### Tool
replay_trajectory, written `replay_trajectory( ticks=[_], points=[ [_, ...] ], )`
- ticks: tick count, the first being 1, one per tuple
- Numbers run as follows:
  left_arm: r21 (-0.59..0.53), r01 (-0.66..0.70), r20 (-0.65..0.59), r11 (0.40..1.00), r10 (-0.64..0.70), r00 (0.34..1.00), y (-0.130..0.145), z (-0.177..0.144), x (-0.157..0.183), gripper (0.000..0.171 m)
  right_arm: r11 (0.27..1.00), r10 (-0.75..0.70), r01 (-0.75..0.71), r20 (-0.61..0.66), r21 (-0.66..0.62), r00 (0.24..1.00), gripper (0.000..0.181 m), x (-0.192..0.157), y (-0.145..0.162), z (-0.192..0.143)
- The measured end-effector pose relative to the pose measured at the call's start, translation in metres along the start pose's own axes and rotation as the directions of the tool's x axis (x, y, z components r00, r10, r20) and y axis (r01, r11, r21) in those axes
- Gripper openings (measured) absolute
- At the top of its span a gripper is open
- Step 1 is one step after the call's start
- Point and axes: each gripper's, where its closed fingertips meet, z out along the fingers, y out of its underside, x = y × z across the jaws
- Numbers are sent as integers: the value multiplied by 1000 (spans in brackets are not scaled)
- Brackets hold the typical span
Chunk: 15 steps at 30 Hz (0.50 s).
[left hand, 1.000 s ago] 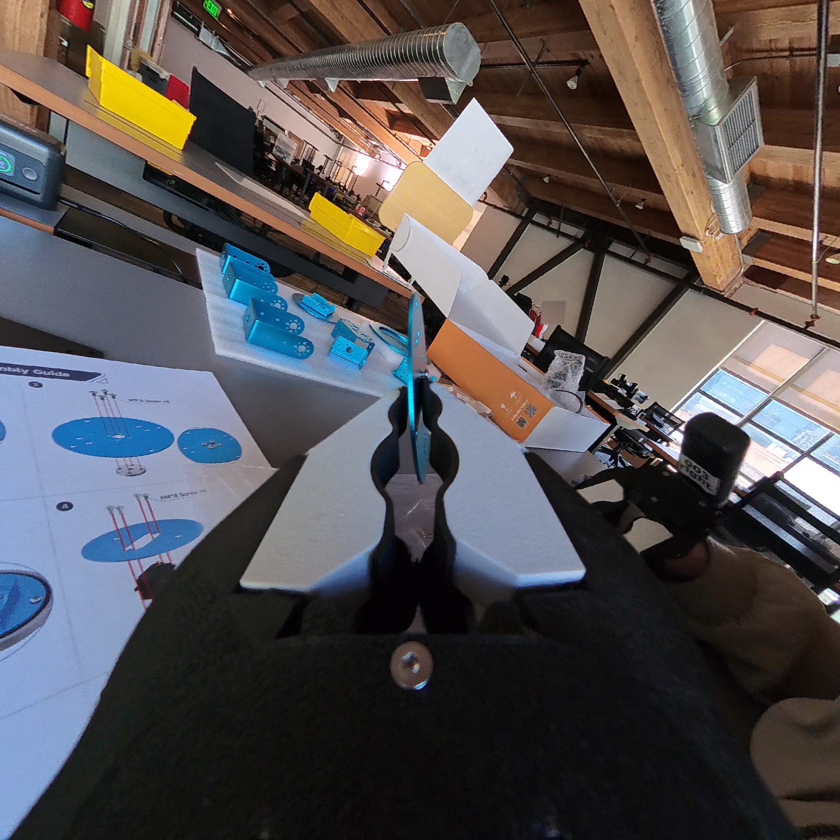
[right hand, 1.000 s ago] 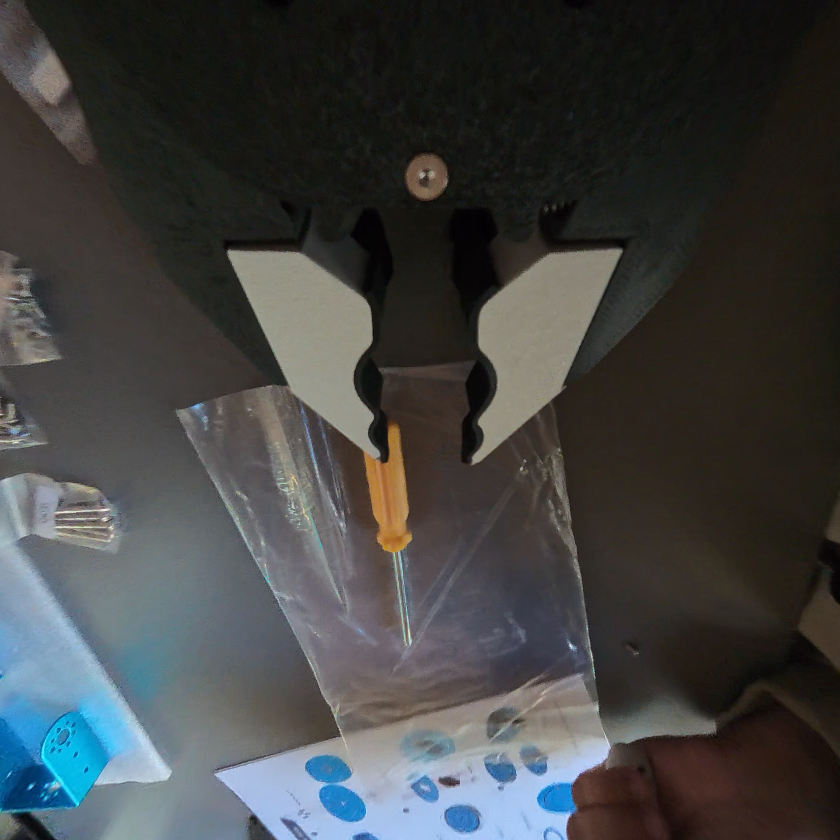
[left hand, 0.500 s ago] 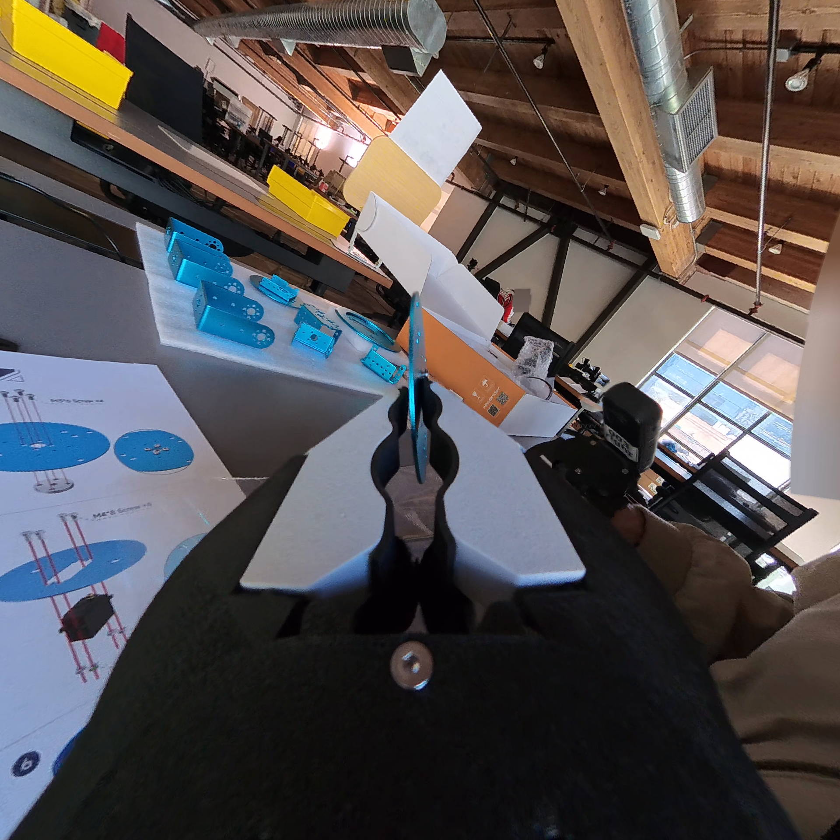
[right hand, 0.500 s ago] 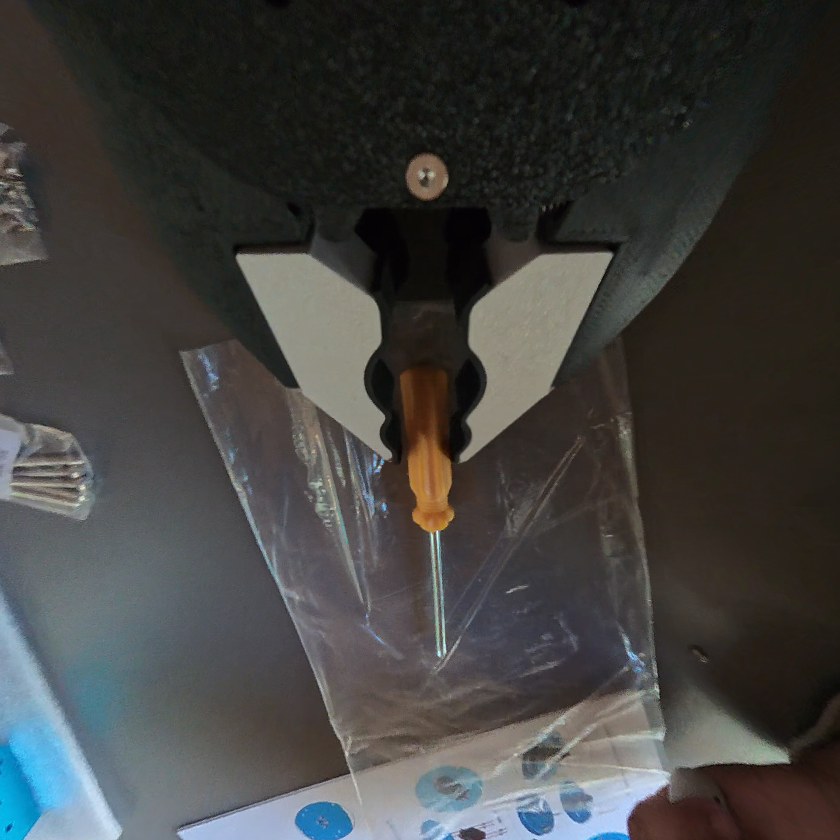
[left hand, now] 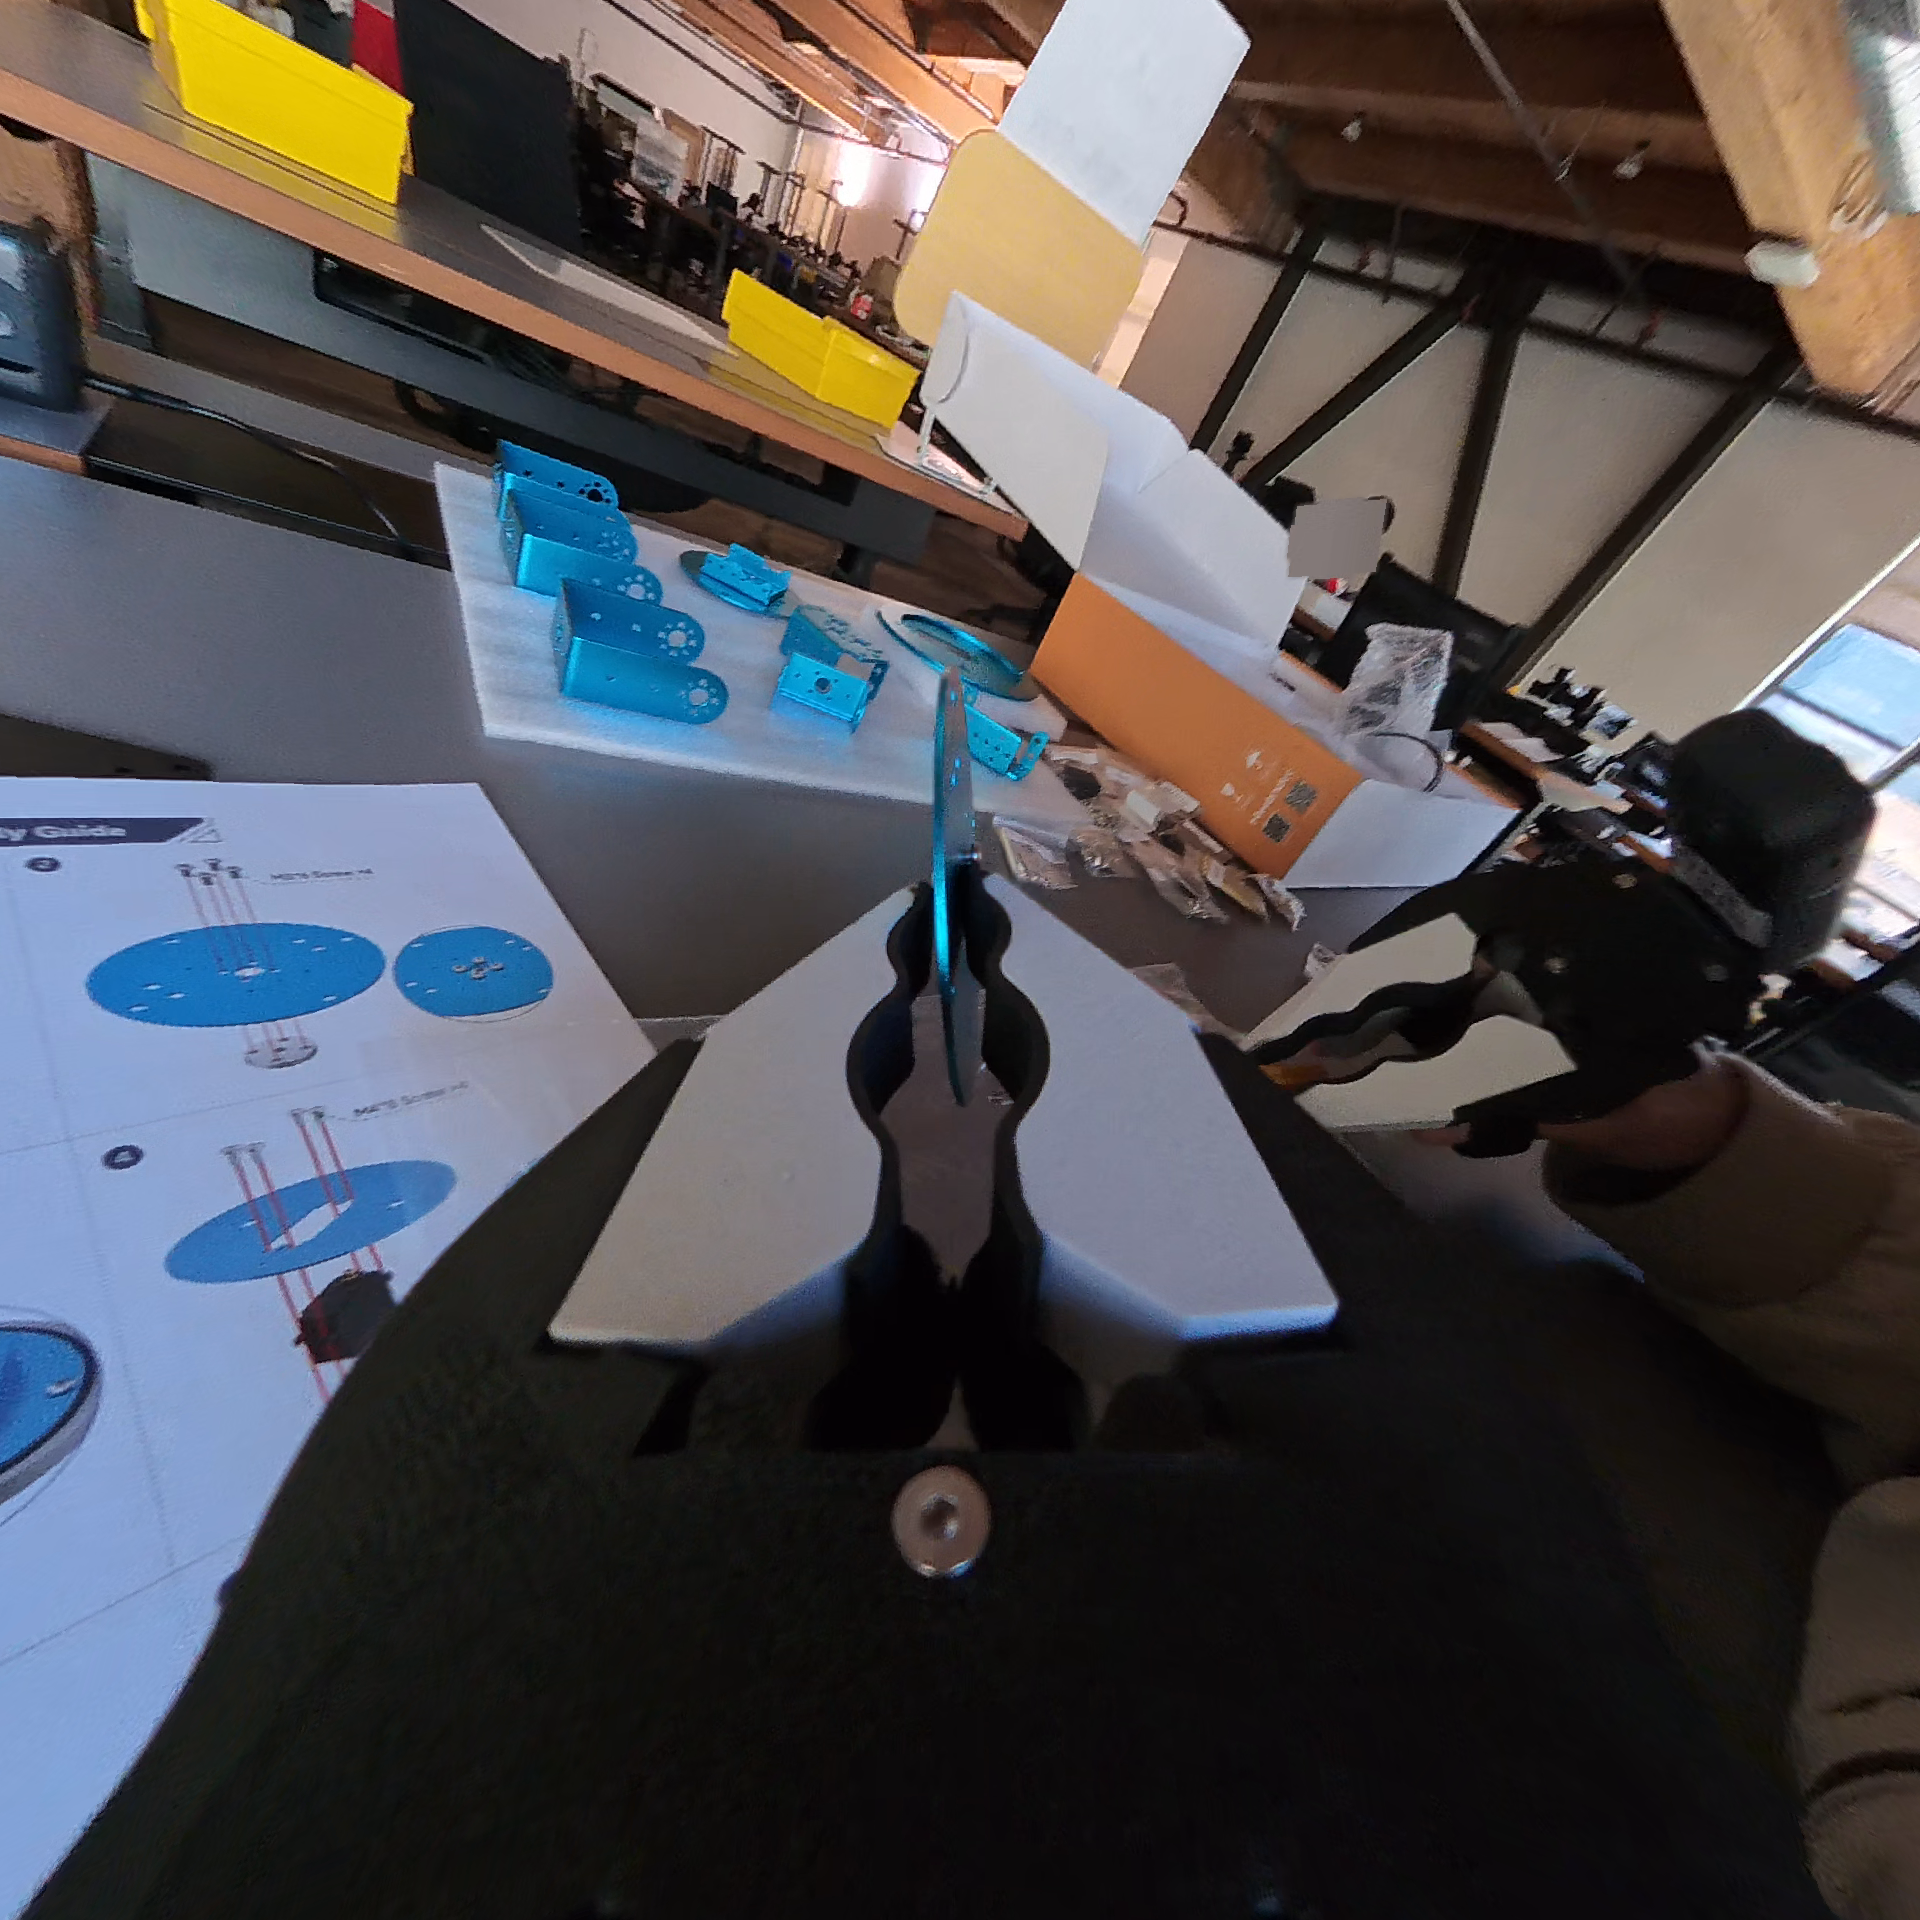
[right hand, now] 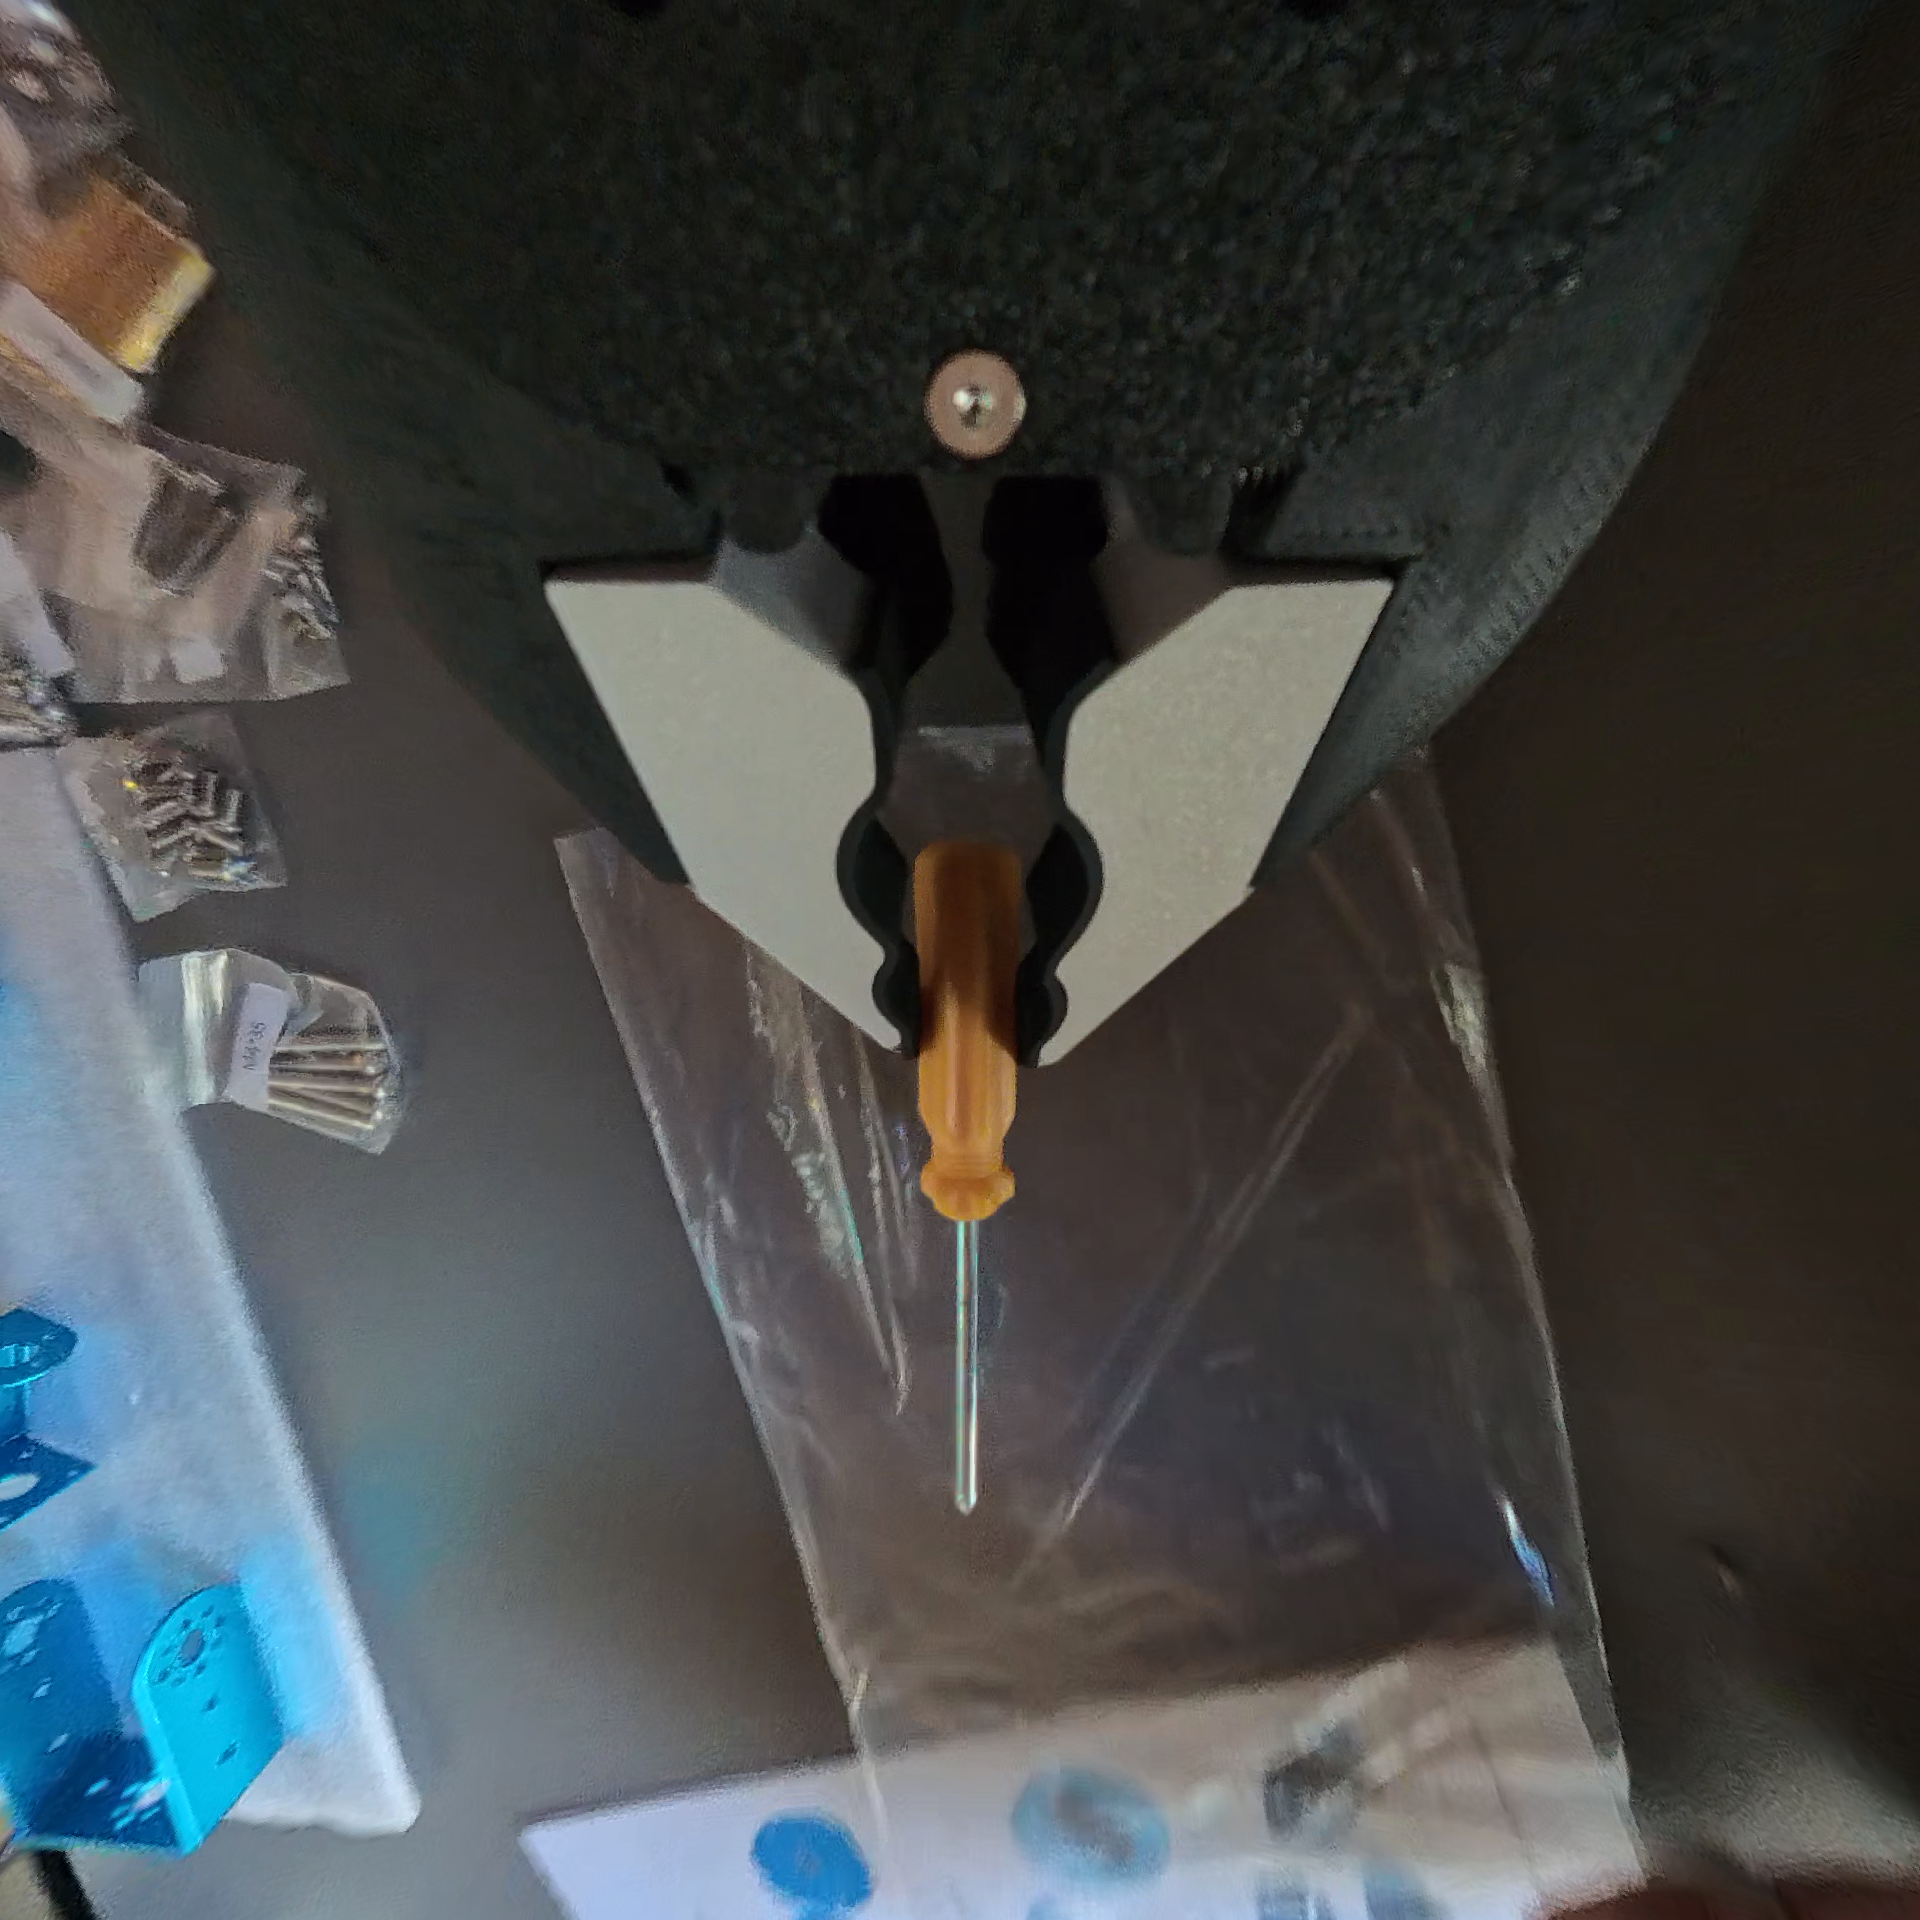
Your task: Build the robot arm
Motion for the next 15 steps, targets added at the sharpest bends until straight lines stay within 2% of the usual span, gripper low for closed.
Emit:
replay_trajectory(
  ticks=[2, 6, 8, 9, 10, 12, 15],
  points=[
    [1, -23, 12, 1000, 23, 1000, 0, -1, 0, 5, 1000, -13, 14, -33, 17, 999, 17, 1, -5, -2],
    [1, -21, 26, 1000, 21, 999, 0, -2, -3, 5, 995, 31, -34, 27, 94, 999, 17, -6, -28, -20],
    [-3, -43, 37, 999, 43, 998, 0, -2, -3, 5, 980, 107, -127, 132, 151, 985, 16, -16, -53, -31],
    [-8, -65, 43, 998, 65, 997, 1, -2, -2, 5, 972, 165, -196, 220, 128, 962, 17, -25, -60, -33],
    [-11, -86, 43, 996, 86, 995, 1, -1, 0, 5, 966, 198, -232, 251, 112, 947, 16, -28, -65, -31],
    [-14, -120, 57, 993, 120, 991, 1, -1, 1, 5, 954, 269, -287, 175, 89, 947, 16, -18, -64, -20],
    [-38, -142, 96, 989, 145, 985, 3, -1, -4, 5, 958, 259, -266, 71, 109, 963, 17, -16, -68, -11]
  ],
)
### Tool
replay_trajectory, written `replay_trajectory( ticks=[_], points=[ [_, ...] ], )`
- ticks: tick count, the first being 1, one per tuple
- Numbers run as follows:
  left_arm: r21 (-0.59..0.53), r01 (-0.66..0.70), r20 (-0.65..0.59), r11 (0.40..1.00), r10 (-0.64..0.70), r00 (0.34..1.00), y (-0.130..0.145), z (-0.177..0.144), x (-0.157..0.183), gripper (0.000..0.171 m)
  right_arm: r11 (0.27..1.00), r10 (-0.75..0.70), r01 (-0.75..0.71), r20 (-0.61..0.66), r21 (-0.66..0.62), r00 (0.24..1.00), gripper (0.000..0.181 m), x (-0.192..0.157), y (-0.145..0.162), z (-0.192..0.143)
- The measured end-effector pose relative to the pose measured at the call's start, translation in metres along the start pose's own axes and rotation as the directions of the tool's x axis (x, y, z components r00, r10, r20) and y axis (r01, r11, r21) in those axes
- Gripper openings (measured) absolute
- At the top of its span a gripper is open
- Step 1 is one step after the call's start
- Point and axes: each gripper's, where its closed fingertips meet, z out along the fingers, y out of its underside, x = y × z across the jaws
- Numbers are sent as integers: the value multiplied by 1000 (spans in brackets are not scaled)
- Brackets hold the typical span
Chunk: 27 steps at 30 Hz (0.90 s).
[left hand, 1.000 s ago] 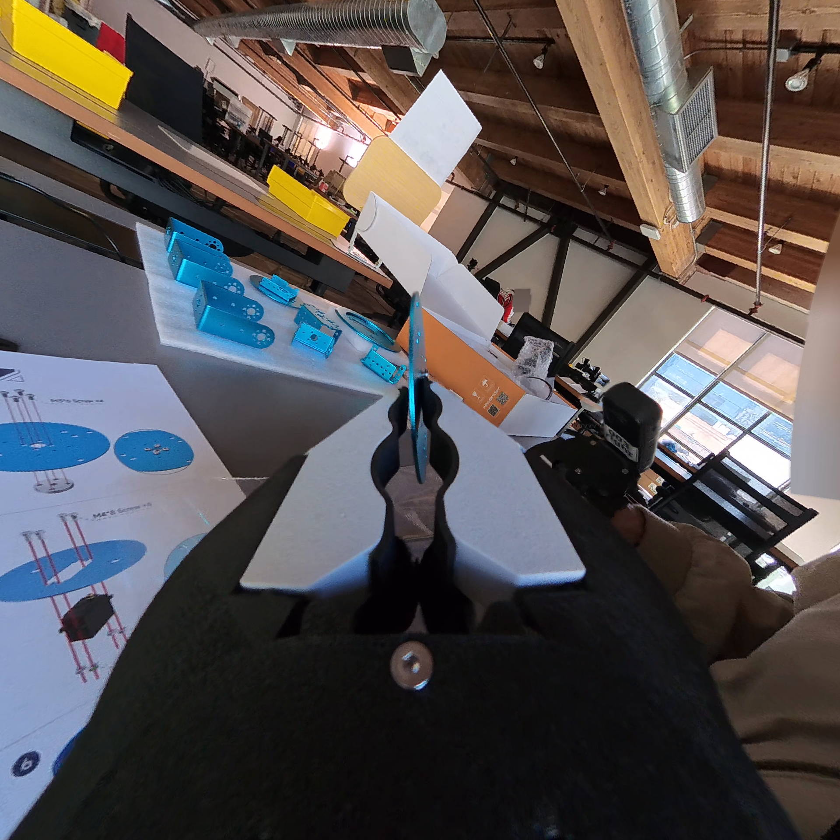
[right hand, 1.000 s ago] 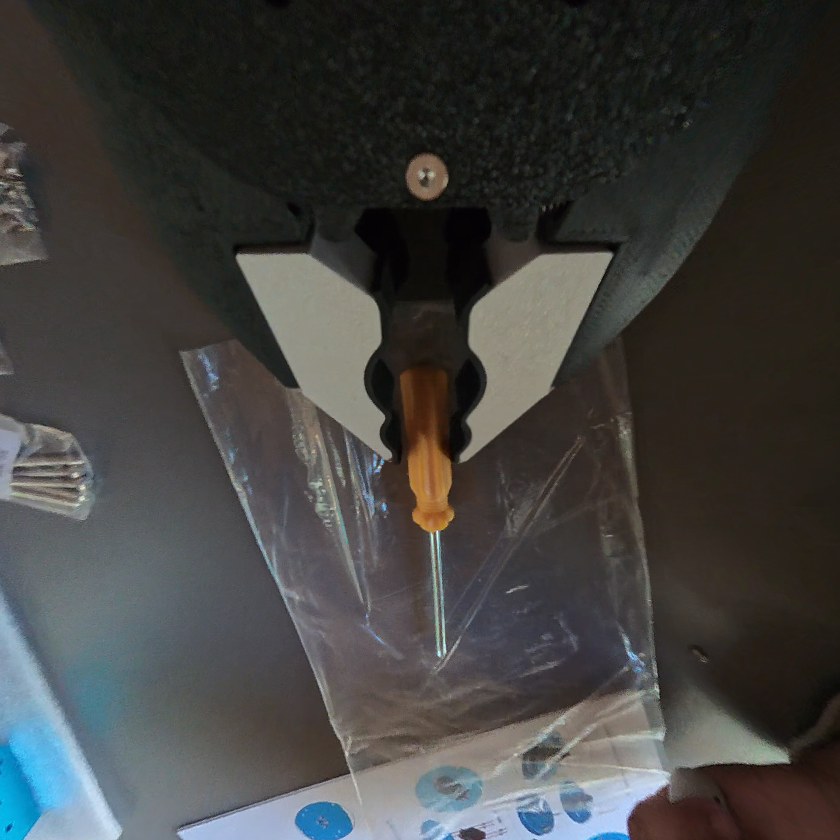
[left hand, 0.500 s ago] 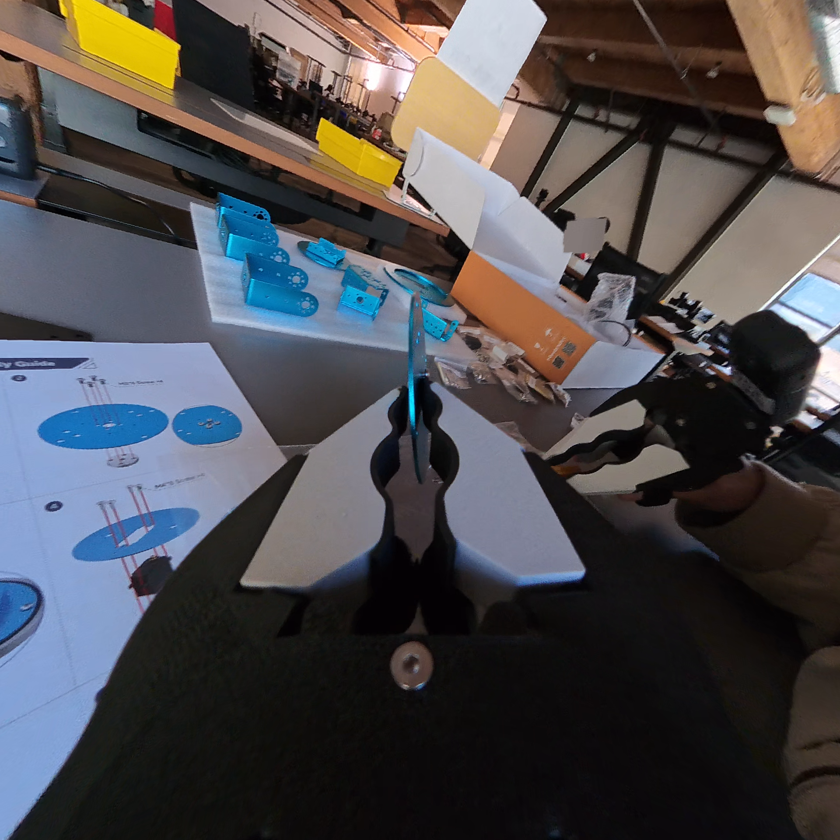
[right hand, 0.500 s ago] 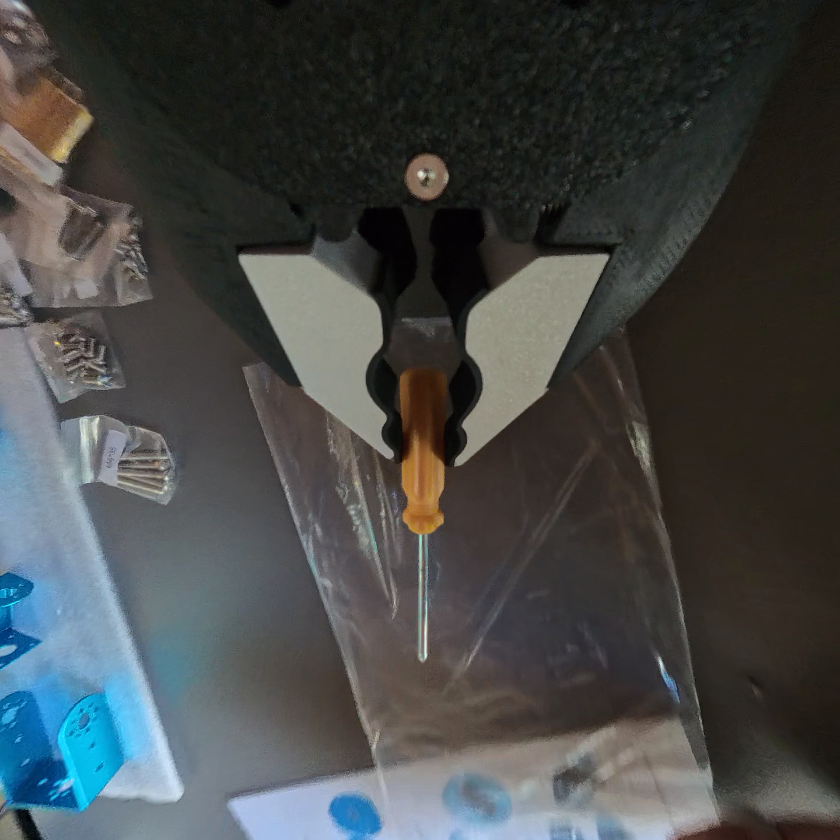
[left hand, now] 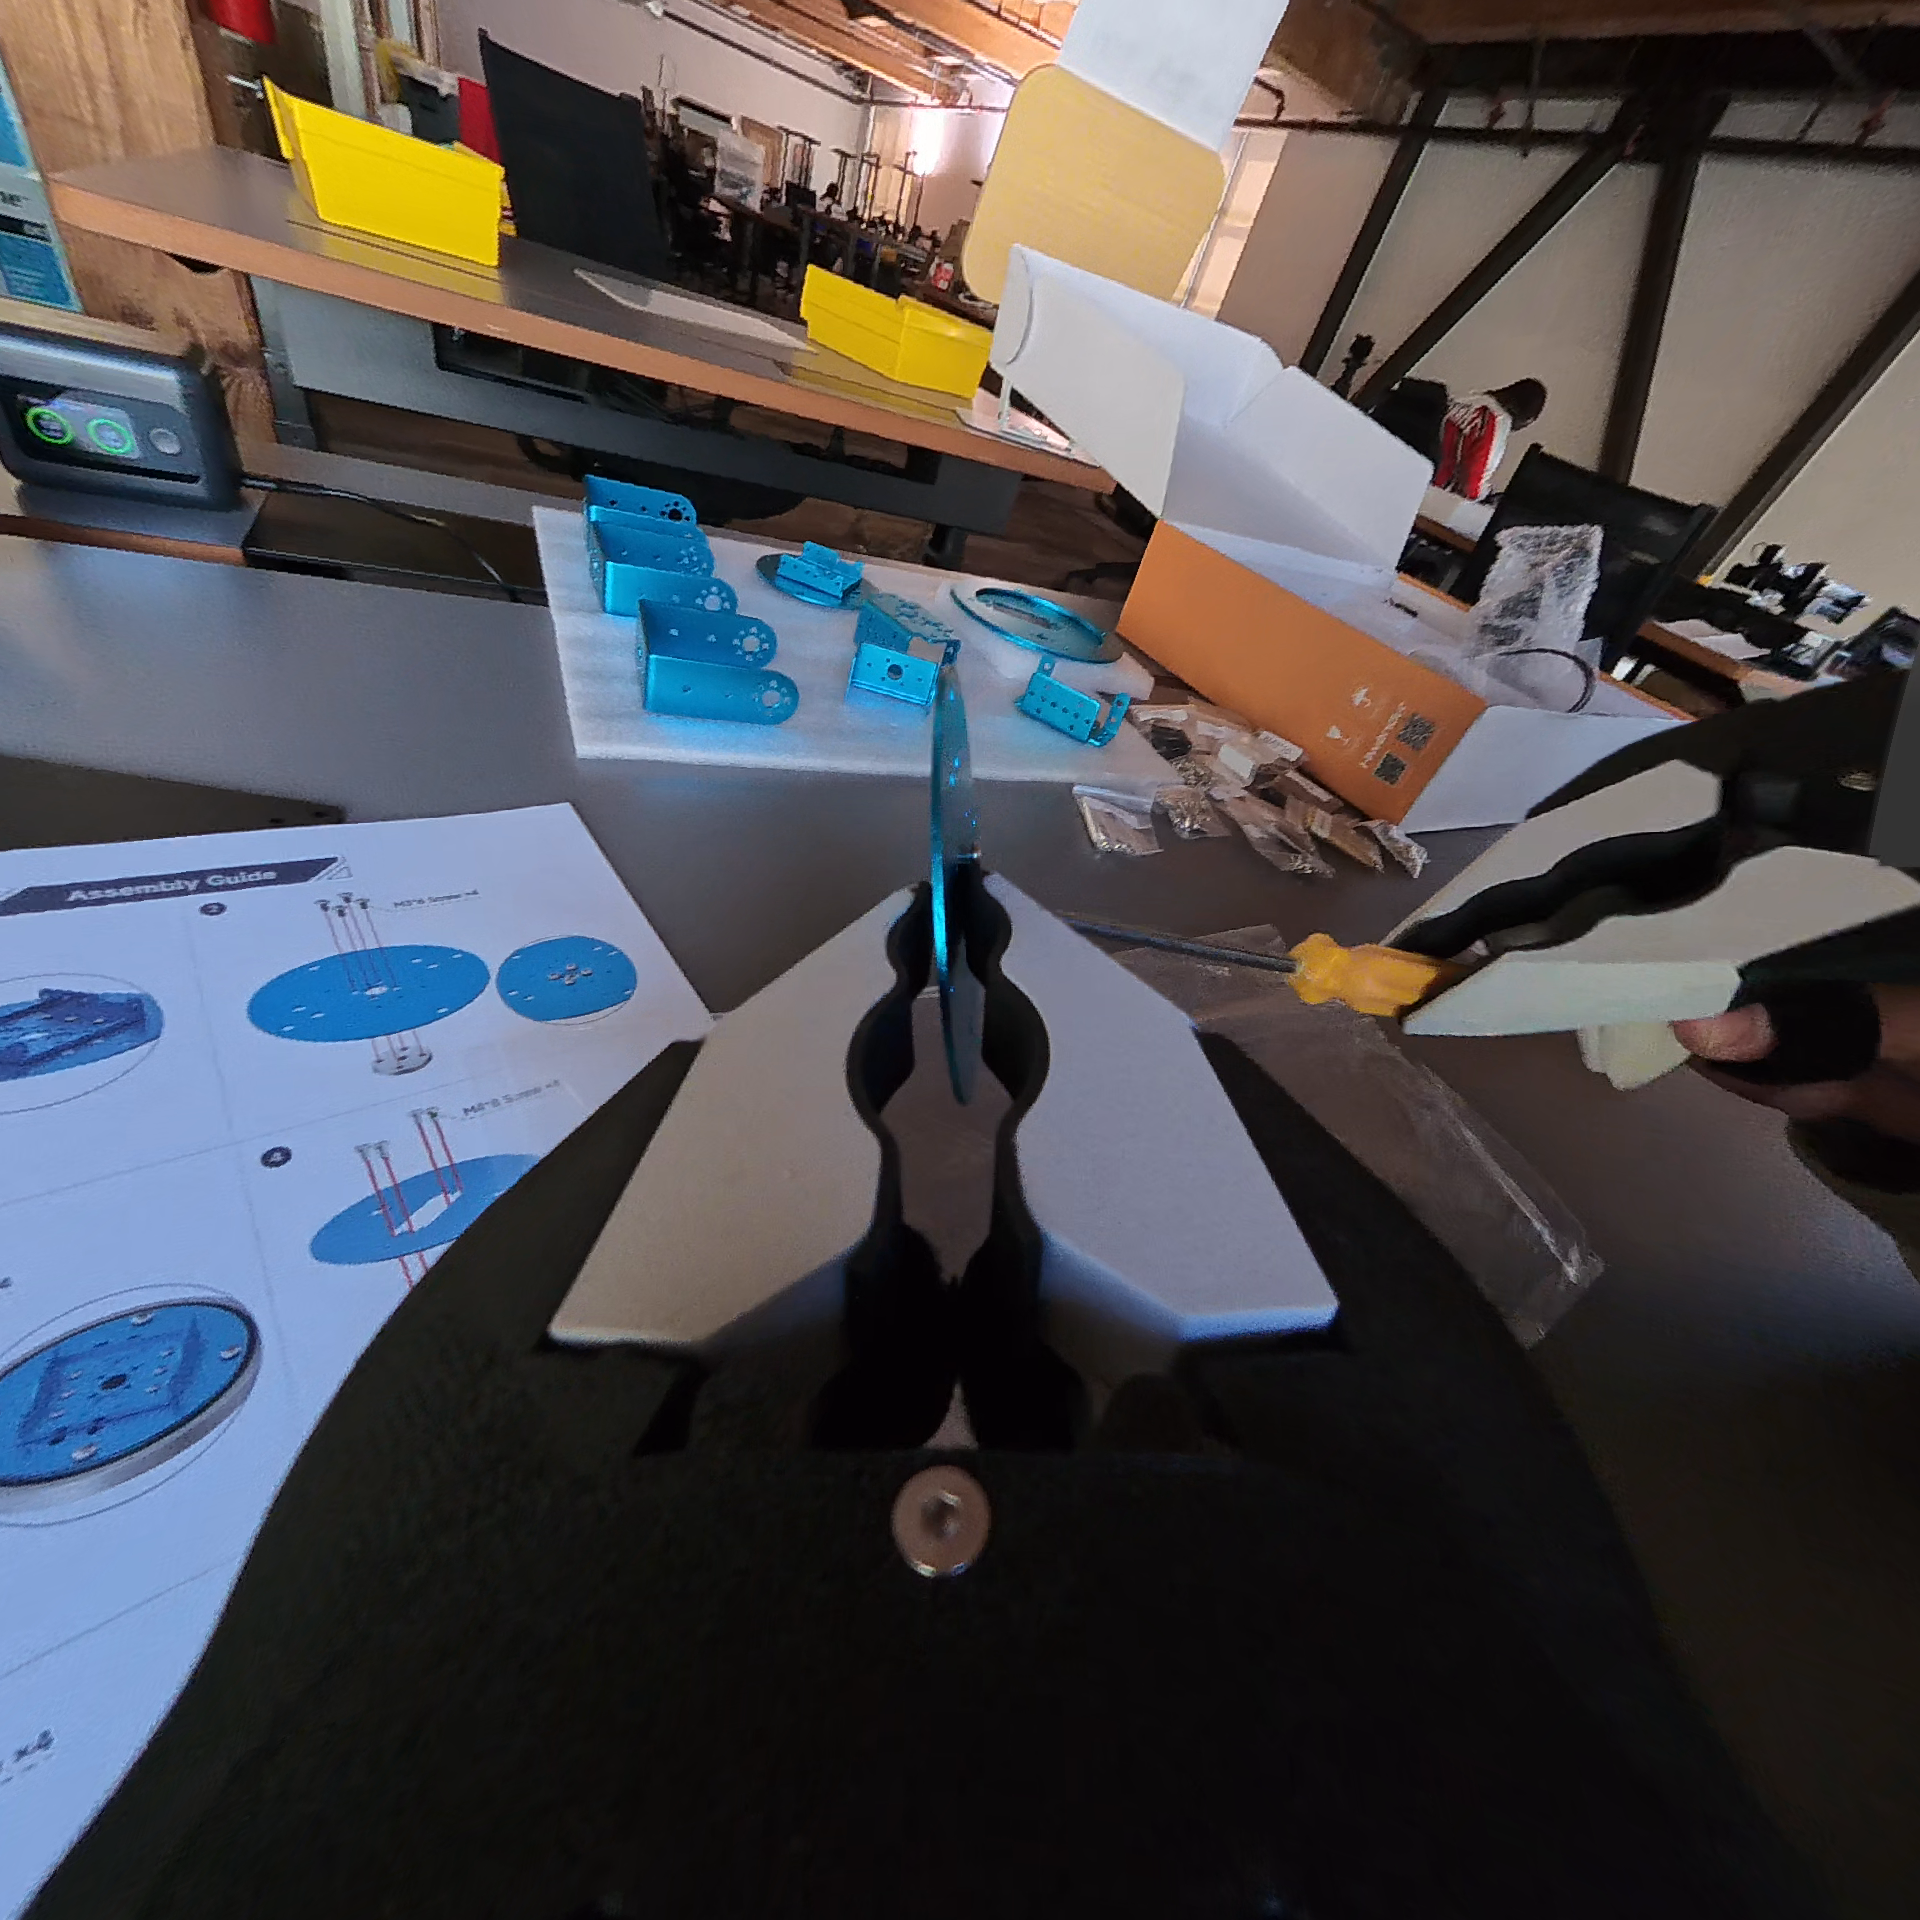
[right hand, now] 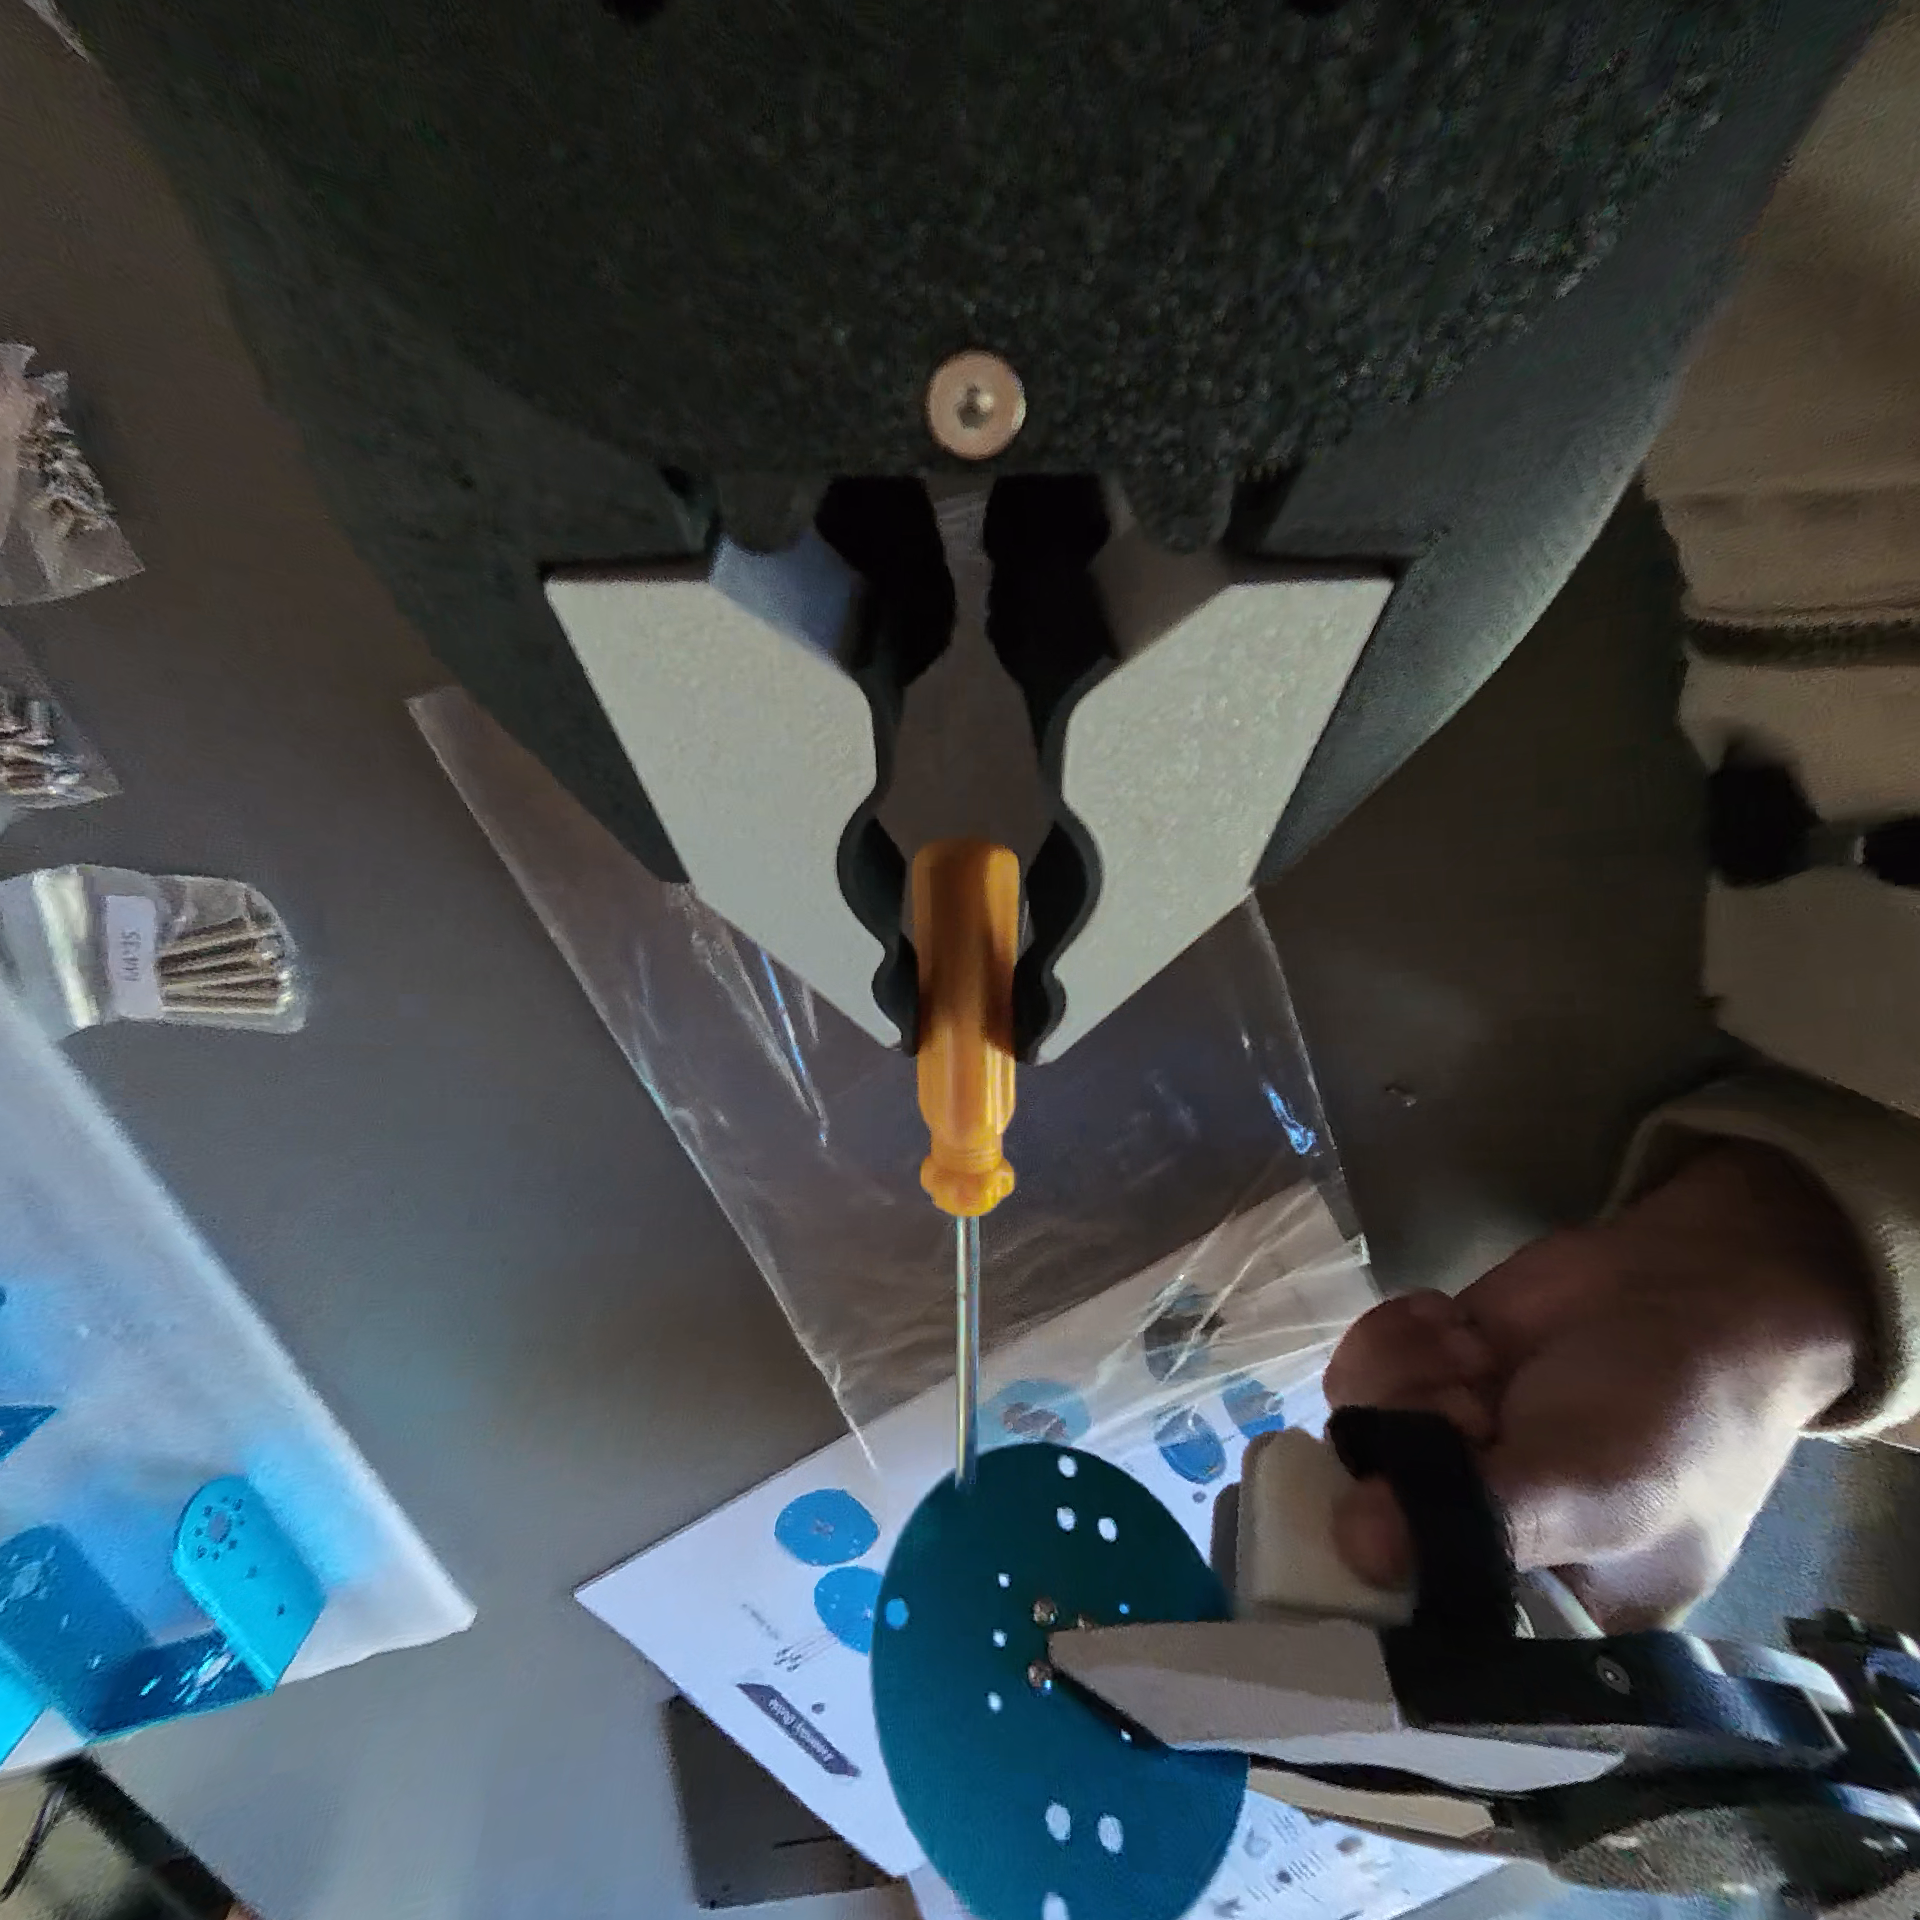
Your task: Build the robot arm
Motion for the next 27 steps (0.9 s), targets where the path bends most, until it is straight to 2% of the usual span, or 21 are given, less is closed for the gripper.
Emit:
replay_trajectory(
  ticks=[3, 9, 27],
  points=[
    [-42, -13, 46, 999, 14, 999, 7, 2, -7, 5, 990, -144, 143, -136, -16, 980, 17, -5, -5, 5],
    [-98, -38, 90, 994, 47, 995, 17, 5, -12, 5, 930, -366, 352, -306, -103, 879, 17, -13, -11, 12],
    [-109, -76, 99, 991, 87, 991, 17, 7, -11, 5, 928, -373, 349, -331, -130, 867, 17, -6, -9, 12]
  ],
)
